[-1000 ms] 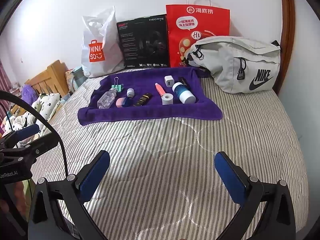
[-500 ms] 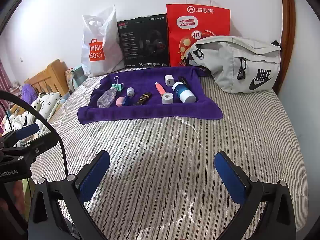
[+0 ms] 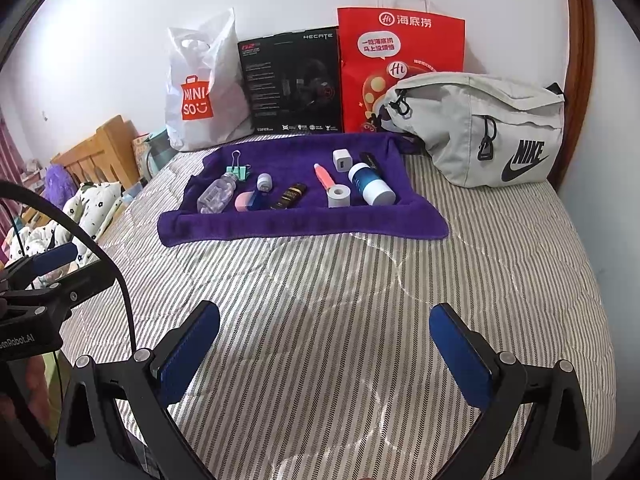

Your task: Organize rigid objects

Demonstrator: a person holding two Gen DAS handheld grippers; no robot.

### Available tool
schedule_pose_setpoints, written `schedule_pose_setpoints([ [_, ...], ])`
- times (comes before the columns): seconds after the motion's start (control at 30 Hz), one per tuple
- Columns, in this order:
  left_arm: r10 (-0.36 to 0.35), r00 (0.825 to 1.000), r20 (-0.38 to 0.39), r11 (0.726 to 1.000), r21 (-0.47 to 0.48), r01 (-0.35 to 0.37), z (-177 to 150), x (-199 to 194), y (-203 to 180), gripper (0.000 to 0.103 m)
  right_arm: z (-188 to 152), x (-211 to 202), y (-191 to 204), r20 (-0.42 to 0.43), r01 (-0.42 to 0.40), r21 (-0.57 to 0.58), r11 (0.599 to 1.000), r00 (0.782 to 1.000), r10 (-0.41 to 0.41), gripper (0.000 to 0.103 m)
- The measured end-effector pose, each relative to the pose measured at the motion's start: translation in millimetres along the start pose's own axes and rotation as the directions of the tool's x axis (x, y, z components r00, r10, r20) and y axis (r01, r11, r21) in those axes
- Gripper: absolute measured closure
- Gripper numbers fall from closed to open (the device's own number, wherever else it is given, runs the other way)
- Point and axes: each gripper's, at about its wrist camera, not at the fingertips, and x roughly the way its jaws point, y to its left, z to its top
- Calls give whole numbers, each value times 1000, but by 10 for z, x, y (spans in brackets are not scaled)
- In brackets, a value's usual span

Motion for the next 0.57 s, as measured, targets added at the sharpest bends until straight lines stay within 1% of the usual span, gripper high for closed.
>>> schedule_pose_setpoints([
  [0.37, 0, 1000, 6, 1000, 13, 0, 13, -5, 18, 0, 7, 3, 14, 0, -8, -10, 1000, 1000, 8, 0],
  [0.57, 3, 1000, 23, 1000, 19, -4, 5, -3, 28, 0, 2, 34, 13, -11, -5, -20, 1000, 1000, 5, 0],
])
